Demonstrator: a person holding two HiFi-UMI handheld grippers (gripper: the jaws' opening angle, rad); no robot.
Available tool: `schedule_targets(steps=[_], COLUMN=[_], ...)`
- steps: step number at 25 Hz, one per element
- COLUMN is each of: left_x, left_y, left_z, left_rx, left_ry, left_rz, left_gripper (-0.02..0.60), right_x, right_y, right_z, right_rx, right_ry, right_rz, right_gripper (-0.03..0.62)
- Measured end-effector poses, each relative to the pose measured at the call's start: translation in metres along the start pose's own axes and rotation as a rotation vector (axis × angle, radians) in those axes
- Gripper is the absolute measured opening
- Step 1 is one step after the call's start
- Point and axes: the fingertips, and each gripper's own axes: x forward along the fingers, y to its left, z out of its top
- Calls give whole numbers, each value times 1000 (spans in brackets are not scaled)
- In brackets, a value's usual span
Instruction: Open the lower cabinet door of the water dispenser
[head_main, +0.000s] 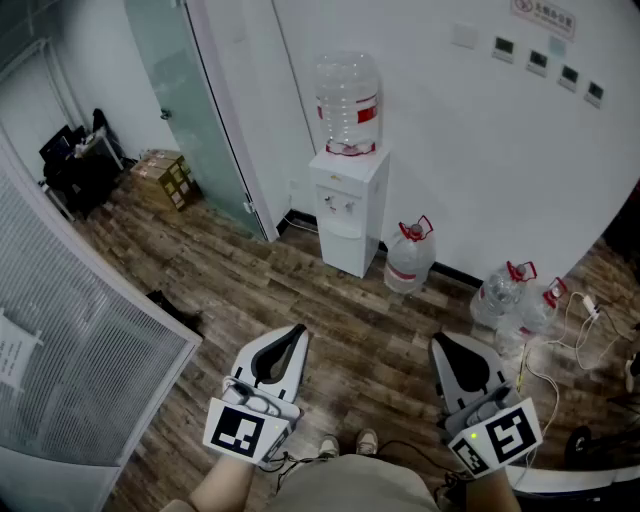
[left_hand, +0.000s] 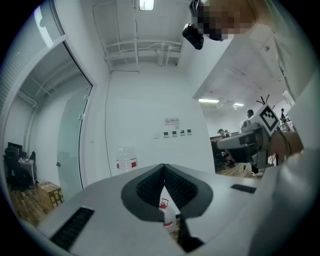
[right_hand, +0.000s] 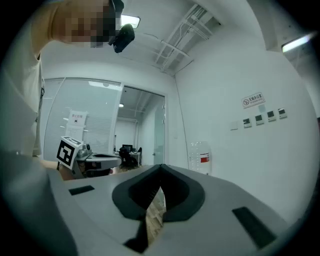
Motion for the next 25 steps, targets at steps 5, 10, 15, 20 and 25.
schedule_targets(steps=[5,10,15,20,25], left_x=[3,7,12,19,25], left_y=[-3,-8,-15,-21,-31], left_z=[0,-1,0,0,-1], left_rx=[2,9,19,29,45], left_ry=[5,12,19,30,37], left_rz=[-4,-3,1,18,46], left_gripper=[5,6,6,6,6], right_x=[0,-3,-10,-17,-25], right_y=[-1,-11,-21,-34,-46], right_z=[-3,-5,-12,-17,-24], right_rx=[-9,-2,14,10,-2], right_ry=[8,7,18,21,27], right_rz=[1,-2,8,22,48], right_gripper=[6,6,5,6,6])
